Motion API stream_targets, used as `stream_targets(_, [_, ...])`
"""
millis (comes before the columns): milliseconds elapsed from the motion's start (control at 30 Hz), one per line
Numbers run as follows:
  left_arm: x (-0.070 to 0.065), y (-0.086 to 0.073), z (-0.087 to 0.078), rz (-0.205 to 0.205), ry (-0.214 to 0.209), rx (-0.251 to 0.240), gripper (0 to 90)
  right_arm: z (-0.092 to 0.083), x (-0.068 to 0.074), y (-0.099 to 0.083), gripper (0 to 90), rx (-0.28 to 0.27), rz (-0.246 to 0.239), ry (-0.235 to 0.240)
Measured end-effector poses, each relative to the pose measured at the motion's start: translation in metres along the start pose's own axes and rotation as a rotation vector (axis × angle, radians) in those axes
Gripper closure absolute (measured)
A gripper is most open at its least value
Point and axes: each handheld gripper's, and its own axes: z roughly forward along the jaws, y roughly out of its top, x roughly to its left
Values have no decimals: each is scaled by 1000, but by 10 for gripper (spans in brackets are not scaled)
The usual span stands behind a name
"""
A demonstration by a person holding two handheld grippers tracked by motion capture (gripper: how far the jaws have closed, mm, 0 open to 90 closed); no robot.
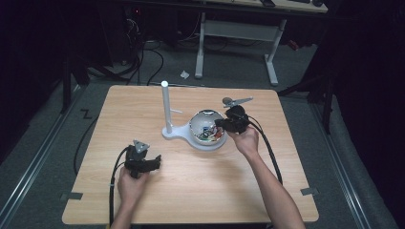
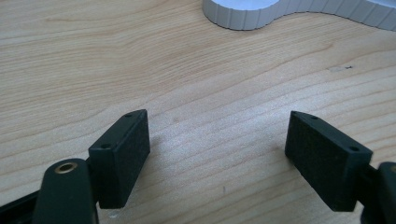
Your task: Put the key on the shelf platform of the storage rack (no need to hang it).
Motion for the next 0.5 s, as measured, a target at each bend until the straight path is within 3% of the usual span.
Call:
stream_targets(267, [0, 0, 0, -1, 0, 0, 224, 7, -5, -8, 864, -1, 32, 14])
stream_targets(500, [0, 0, 0, -1, 0, 0, 224, 6, -9, -13, 763, -3, 62, 23])
